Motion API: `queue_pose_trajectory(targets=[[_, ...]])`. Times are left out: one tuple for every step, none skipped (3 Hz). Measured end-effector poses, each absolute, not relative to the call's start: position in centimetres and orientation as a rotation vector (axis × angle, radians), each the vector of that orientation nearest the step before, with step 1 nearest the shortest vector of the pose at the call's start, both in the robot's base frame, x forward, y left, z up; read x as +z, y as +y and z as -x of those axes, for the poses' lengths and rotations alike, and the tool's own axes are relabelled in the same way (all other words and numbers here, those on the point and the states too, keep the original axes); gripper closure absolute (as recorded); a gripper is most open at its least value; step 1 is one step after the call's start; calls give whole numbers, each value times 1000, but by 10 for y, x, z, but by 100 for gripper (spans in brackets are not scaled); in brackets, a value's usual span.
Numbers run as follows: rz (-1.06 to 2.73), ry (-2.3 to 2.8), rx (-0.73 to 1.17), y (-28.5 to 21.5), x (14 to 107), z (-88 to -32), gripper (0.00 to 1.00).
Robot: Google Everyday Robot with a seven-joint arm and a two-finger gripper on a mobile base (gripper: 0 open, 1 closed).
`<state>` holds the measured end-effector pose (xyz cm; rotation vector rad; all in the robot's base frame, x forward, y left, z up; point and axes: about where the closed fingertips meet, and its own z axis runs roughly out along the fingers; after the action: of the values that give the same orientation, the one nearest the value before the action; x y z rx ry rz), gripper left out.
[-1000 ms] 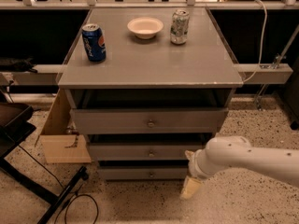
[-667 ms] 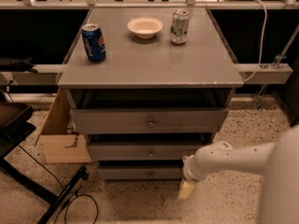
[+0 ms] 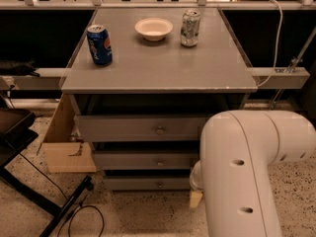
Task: Open bottom drawer
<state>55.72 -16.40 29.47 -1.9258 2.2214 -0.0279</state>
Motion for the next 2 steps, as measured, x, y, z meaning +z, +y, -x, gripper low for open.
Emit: queue_pose_trajectory(targets=[[1926,2221,-28,-164,295,-557,0],[1988,2196,-34,-158,280,-553,0]])
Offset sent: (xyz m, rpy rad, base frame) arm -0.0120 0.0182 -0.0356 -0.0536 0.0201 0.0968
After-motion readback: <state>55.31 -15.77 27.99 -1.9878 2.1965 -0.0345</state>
